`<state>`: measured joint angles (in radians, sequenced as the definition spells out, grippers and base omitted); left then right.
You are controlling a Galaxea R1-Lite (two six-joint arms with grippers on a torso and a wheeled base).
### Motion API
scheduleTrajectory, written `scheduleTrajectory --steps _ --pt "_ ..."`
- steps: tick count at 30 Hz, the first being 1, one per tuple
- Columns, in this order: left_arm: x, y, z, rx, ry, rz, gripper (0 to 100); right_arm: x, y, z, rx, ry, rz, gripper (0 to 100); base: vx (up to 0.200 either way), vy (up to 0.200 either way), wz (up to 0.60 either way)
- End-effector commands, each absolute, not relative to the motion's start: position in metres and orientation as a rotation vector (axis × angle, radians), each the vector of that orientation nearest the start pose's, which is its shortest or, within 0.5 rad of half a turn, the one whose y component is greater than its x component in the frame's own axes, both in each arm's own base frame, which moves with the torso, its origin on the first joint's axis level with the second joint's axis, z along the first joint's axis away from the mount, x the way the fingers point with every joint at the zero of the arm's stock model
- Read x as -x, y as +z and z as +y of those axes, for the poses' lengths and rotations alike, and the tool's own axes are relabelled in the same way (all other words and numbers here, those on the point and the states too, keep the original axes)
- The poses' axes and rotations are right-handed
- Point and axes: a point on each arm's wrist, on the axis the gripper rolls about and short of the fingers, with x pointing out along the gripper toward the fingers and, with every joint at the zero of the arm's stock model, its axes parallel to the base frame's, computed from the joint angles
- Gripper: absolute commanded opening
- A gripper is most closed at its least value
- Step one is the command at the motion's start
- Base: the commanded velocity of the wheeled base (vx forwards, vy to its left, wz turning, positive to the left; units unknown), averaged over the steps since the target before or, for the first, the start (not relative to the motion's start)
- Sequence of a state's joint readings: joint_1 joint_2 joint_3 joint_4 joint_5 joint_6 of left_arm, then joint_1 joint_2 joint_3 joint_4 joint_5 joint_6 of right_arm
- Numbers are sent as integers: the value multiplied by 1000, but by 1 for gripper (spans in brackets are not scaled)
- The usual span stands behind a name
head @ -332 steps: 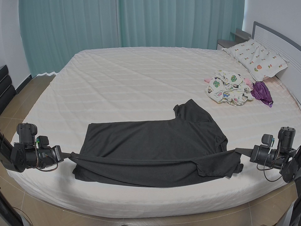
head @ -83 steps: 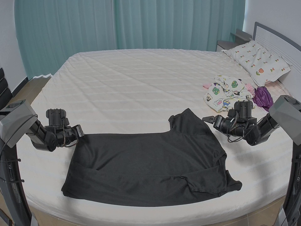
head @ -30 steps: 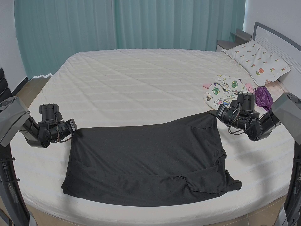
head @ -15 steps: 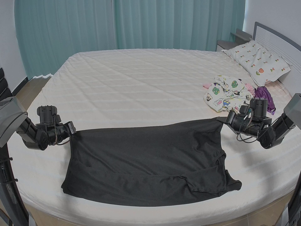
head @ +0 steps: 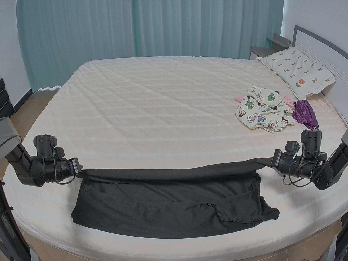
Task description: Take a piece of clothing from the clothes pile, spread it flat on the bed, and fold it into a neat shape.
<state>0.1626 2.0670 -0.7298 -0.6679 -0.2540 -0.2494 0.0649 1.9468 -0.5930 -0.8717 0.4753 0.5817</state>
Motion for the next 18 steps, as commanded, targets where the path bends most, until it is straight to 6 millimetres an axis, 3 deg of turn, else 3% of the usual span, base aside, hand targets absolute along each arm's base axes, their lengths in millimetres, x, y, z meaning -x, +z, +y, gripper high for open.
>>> scheduleTrajectory --steps 1,6,15,16,17,18 --pt "-315 41 49 364 -5 713 0 -292 73 29 -641 379 660 0 0 0 0" --pt "-307 31 45 366 -6 763 0 -280 53 31 -644 377 750 0 0 0 0" --pt "-299 17 44 378 -2 825 0 -279 34 33 -643 362 825 0 0 0 0" --pt "-297 14 43 380 -3 839 0 -279 31 33 -643 357 832 100 0 0 0" --pt "-297 14 43 381 -3 841 0 -279 31 33 -643 356 833 100 0 0 0" --pt "-295 11 40 385 -19 857 100 -280 27 33 -644 352 845 100 0 0 0"
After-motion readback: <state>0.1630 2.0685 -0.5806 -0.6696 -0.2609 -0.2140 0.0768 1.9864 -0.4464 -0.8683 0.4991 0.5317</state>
